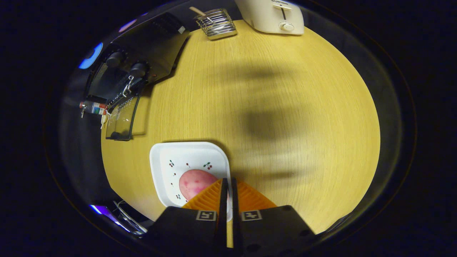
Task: Open the toaster oven, put the food inside, and close the toaster oven door.
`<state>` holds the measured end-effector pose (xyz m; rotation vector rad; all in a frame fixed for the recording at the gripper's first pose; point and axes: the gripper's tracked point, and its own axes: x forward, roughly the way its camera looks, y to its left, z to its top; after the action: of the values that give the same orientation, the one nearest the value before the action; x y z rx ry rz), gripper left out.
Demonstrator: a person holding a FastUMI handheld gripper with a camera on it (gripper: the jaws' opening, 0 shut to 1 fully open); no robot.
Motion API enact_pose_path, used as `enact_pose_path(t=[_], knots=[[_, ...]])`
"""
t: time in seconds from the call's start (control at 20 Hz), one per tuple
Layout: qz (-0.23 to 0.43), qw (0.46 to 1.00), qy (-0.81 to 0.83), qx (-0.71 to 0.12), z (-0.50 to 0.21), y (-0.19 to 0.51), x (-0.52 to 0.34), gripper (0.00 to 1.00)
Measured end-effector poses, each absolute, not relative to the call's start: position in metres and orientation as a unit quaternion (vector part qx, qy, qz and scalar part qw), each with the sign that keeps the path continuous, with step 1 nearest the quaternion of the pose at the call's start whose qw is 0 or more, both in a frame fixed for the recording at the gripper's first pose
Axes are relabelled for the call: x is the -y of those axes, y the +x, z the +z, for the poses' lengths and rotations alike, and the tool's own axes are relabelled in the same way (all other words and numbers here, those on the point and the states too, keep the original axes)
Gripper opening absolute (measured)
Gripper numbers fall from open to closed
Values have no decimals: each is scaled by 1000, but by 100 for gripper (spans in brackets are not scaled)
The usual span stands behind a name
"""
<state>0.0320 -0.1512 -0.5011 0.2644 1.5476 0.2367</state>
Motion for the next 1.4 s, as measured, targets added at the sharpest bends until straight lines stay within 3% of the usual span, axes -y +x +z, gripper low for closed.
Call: enact_pose_path(t=[0.05,0.15,0.6,0.9,1.2,1.4], knots=[[114,693,133,-699,-503,28,151,8],[129,688,156,-697,-504,28,151,5],[139,655,316,-672,-475,11,150,5],[122,654,413,-622,-415,8,109,5],[67,652,499,-567,-368,22,10,5],[-7,653,544,-527,-374,46,-49,5]])
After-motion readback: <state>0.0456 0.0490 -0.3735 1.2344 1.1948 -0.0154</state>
